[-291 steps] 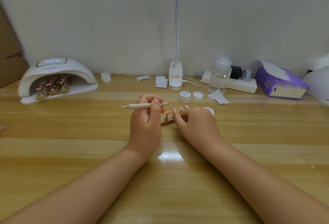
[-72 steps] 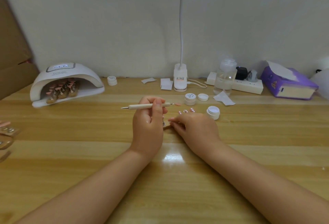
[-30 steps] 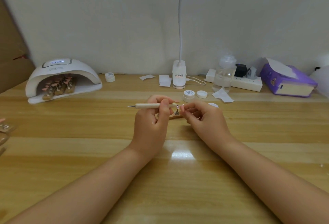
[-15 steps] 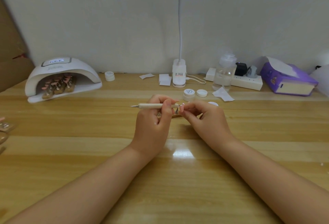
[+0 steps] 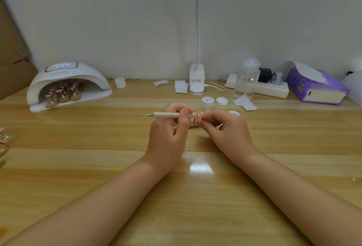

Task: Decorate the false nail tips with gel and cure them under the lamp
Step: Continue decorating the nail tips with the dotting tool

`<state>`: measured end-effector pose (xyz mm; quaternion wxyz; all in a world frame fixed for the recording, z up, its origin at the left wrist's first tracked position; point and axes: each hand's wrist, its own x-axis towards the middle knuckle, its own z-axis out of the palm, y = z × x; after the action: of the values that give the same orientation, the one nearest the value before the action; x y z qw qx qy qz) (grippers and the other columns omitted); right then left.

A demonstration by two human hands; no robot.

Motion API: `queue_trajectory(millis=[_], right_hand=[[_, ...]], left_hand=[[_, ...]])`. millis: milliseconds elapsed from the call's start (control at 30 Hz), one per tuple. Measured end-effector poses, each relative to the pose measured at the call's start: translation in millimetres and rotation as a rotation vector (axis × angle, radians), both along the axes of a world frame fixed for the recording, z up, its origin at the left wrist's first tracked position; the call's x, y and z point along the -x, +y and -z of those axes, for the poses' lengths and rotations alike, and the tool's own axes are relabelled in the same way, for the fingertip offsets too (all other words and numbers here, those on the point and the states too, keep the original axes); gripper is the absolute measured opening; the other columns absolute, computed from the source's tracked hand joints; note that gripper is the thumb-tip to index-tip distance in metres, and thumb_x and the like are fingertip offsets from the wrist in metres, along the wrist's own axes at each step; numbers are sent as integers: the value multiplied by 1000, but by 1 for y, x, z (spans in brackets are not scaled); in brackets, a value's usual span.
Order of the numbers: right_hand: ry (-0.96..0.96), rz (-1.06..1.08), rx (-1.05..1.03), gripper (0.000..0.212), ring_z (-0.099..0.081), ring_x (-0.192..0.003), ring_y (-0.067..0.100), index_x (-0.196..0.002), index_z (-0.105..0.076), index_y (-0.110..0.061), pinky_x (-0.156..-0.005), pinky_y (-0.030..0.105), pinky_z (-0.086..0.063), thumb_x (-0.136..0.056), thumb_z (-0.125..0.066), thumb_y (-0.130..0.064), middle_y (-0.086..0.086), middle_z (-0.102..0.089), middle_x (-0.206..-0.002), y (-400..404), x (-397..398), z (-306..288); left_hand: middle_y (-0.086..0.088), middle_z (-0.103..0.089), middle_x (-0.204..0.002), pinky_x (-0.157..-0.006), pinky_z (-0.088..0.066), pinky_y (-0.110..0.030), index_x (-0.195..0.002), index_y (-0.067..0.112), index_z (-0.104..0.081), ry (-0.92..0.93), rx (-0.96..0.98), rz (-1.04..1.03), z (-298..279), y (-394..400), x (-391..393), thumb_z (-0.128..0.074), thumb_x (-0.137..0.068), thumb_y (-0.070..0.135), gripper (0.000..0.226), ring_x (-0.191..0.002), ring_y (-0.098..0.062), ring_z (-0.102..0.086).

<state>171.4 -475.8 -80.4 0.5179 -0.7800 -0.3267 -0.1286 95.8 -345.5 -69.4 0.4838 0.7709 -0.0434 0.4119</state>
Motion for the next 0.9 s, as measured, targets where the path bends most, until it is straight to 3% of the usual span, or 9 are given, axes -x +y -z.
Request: queue_trajectory(millis=[200, 633, 900], right_hand=[[-4, -3, -3, 8, -56, -64, -2, -79, -73, -30, -58, 6, -37, -81, -73, -22, -15, -66, -66, 0, 0, -1], [2, -10, 7, 11, -57, -65, 3, -80, -72, -31, -59, 8, -38, -81, -73, -19, -10, -68, -69, 0, 0, -1], [-21, -4, 5, 15, -57, -64, 6, -78, -71, -35, -58, 10, -38, -80, -73, -20, -8, -67, -68, 0, 0, 0]], left_hand=[[21, -65, -75, -63, -47, -11, -84, 39, -56, 5, -2, -3, 0, 0, 0, -44, -93, 25, 20, -72, 0, -63], [11, -66, -84, -64, -53, -25, -84, 37, -56, 31, 12, -16, 0, -1, -1, -44, -93, 27, 18, -71, -4, -64], [14, -66, -78, -62, -49, -14, -83, 34, -57, 28, 15, -14, 0, 0, -1, -44, -93, 26, 18, -69, -1, -63]])
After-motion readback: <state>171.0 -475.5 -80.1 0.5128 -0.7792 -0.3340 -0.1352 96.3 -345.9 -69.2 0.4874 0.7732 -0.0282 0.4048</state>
